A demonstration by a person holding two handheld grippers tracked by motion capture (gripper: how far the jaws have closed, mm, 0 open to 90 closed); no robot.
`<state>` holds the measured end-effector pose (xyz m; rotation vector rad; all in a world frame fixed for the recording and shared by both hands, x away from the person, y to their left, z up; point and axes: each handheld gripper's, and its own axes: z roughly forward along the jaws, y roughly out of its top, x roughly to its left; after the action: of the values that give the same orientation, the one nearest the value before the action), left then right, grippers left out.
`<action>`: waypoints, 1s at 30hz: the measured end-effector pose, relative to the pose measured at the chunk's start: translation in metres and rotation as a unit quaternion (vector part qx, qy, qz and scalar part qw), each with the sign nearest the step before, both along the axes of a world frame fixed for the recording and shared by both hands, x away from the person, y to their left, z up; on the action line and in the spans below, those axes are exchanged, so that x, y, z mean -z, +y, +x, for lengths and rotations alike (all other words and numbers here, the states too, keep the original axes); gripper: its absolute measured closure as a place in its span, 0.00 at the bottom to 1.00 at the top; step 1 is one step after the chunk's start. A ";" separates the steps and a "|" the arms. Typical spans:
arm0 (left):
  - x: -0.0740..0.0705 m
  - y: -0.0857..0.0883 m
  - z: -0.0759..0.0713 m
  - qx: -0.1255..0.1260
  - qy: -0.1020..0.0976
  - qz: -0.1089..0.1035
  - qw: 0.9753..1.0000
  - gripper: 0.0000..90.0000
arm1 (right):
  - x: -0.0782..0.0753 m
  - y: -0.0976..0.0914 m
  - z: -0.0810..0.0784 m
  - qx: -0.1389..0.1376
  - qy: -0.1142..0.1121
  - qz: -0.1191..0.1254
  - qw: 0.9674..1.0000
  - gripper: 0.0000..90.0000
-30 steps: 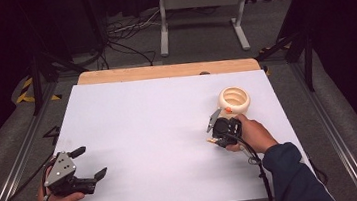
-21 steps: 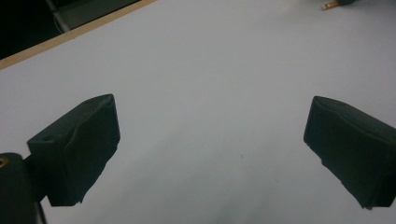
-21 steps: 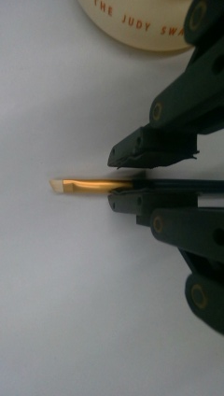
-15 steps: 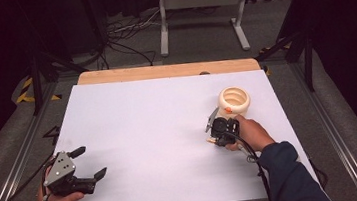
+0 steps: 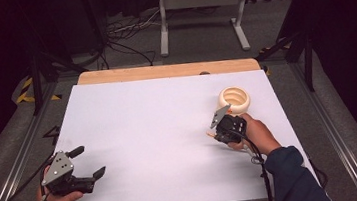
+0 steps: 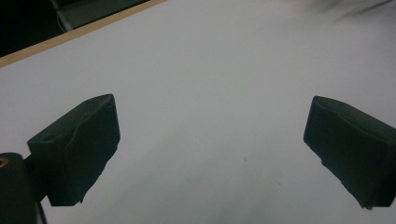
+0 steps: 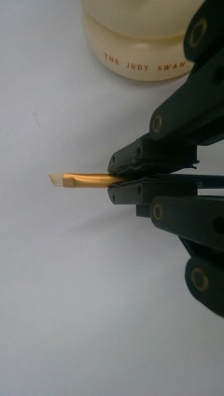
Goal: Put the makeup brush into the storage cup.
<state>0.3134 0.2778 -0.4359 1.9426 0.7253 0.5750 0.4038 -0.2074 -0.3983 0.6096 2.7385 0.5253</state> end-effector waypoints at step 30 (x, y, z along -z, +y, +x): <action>0.001 -0.001 0.000 0.002 -0.002 0.005 1.000 0.05 | -0.037 -0.022 -0.024 0.044 -0.129 0.215 0.967 0.94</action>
<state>0.3138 0.2767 -0.4364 1.9523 0.7171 0.5800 0.3801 -0.2289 -0.3614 0.7004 2.3501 1.1082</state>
